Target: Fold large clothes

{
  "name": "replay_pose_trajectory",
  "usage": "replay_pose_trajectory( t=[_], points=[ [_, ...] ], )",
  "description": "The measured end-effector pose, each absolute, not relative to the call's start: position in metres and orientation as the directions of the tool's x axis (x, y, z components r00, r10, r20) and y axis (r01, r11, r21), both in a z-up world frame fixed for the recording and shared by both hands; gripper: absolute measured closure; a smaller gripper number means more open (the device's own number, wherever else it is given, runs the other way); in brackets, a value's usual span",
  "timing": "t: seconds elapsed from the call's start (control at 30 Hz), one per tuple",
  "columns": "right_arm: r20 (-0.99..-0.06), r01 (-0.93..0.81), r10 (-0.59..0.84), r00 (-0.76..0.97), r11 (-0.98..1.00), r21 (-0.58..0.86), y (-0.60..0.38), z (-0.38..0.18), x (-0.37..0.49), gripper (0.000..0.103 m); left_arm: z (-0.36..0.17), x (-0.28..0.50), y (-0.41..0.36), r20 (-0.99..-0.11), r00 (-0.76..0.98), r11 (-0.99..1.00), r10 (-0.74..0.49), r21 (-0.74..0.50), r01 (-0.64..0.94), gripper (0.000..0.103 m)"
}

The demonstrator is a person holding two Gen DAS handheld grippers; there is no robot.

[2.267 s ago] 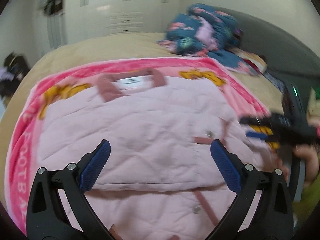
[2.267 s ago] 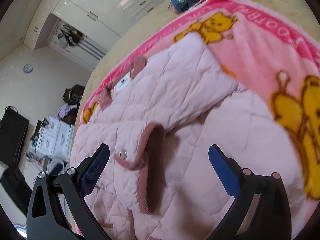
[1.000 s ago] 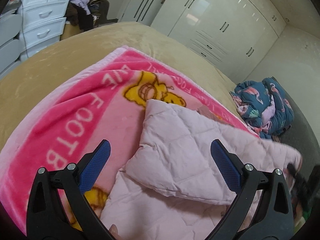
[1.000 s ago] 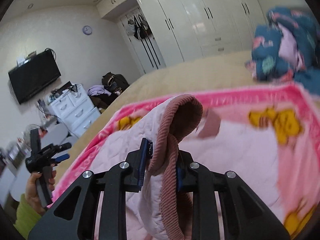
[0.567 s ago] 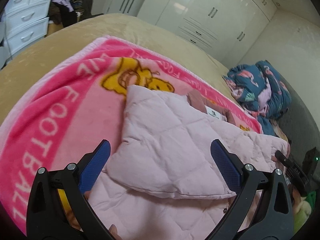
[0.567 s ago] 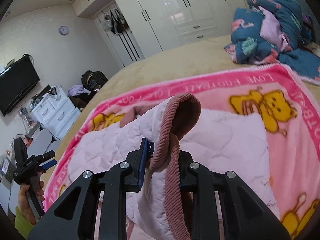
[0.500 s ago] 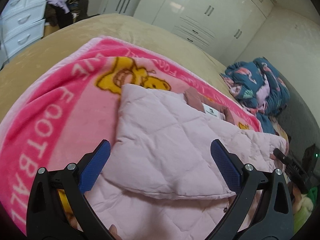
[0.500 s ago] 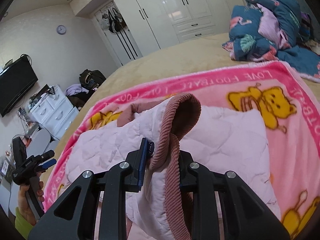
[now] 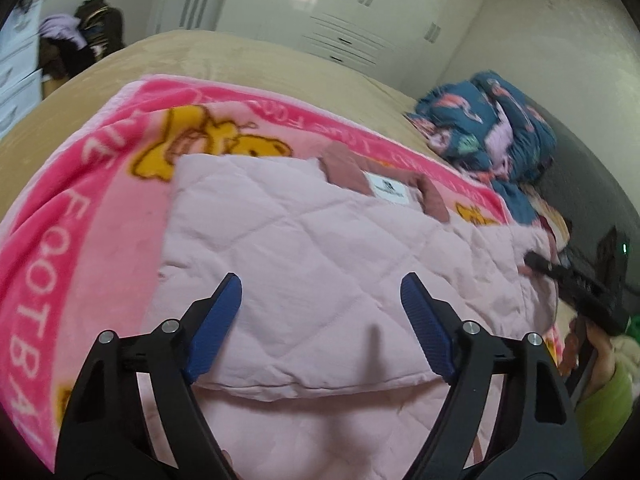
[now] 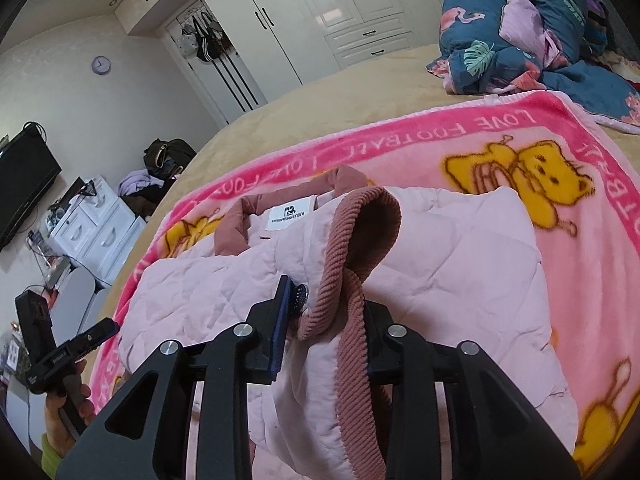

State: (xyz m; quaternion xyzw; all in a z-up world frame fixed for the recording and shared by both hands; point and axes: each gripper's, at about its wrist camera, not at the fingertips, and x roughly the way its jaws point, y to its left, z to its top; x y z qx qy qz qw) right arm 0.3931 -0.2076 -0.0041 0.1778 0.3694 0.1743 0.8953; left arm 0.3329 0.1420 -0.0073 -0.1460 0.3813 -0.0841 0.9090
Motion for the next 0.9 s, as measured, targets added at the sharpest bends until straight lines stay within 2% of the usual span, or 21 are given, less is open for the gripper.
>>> replay_pose_trajectory(
  t=[0.03,0.07,0.23,0.33,0.47,0.67,0.8,0.9],
  points=[
    [-0.606,-0.172,0.433,0.668,0.881,0.44,-0.207,-0.004,0.393,0.055,-0.011,0.334,0.138,-0.681,0.685,0.948,-0.26,-0.316,0.046,0.029],
    [-0.605,-0.166,0.426,0.672,0.883,0.438,-0.208,-0.004,0.393,0.051,-0.016,0.337,0.133,-0.699,0.67,0.955,-0.248,-0.295,0.046,0.029],
    [-0.6,-0.109,0.347,0.721,0.911,0.397,-0.214,0.001,0.383,0.035,-0.028,0.34,0.122,-0.742,0.652,0.982,-0.159,-0.189,0.025,0.029],
    [-0.575,-0.09,0.27,0.772,0.942,0.322,-0.213,0.01,0.366,0.029,-0.028,0.341,0.124,-0.743,0.651,0.982,-0.154,-0.188,0.018,0.026],
    [-0.572,-0.202,0.31,0.759,0.948,0.246,-0.19,0.013,0.35,0.028,-0.031,0.341,0.124,-0.755,0.639,0.983,-0.151,-0.182,0.017,0.024],
    [-0.649,-0.331,0.38,0.659,0.921,0.203,-0.141,-0.004,0.347,0.027,-0.049,0.344,0.127,-0.77,0.618,0.982,-0.156,-0.186,0.016,0.024],
    [-0.68,-0.342,0.369,0.634,0.922,0.181,-0.12,-0.008,0.353,0.027,-0.056,0.346,0.133,-0.779,0.602,0.978,-0.175,-0.211,0.011,0.022],
    [-0.74,-0.34,0.304,0.6,0.934,0.108,-0.104,-0.016,0.361,0.022,-0.058,0.346,0.137,-0.779,0.597,0.972,-0.191,-0.234,0.005,0.022]
  ],
)
